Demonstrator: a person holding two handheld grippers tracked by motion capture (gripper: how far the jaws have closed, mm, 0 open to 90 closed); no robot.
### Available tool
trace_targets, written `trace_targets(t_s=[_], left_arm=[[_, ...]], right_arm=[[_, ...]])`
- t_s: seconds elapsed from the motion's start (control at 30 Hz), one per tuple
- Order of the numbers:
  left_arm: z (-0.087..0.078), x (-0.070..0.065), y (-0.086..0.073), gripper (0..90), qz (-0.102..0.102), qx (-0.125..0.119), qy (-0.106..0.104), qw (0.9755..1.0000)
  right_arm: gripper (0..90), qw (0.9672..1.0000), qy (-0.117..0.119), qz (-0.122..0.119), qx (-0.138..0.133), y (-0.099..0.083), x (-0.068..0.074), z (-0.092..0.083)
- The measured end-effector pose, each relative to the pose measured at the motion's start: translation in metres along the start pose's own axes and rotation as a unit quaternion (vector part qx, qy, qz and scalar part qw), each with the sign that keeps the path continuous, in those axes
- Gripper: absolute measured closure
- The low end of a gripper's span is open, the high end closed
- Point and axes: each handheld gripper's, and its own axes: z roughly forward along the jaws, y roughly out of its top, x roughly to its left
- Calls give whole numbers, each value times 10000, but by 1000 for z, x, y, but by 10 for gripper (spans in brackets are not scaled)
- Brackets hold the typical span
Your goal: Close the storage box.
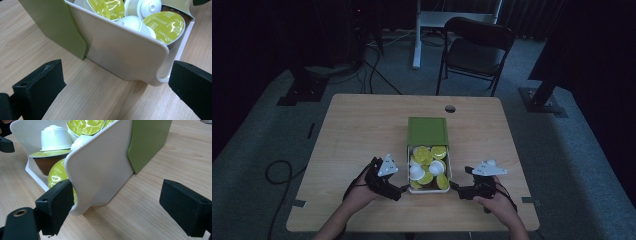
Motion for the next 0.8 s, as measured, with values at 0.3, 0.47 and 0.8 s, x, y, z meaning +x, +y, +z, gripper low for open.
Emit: trace_targets(t_s=[0.3, 0.47, 0.8], left_arm=[[7, 5, 6, 0, 43, 43, 20, 10000], [8, 7, 7, 1, 70, 58, 64, 9999], [12, 14, 7, 0, 82, 154, 281, 9995]], right_arm=[[119, 10000, 32, 2, 32, 1, -1, 2], [118, 10000, 19, 1, 33, 2, -2, 3], [118, 10000, -11, 55, 76, 7, -4, 11]])
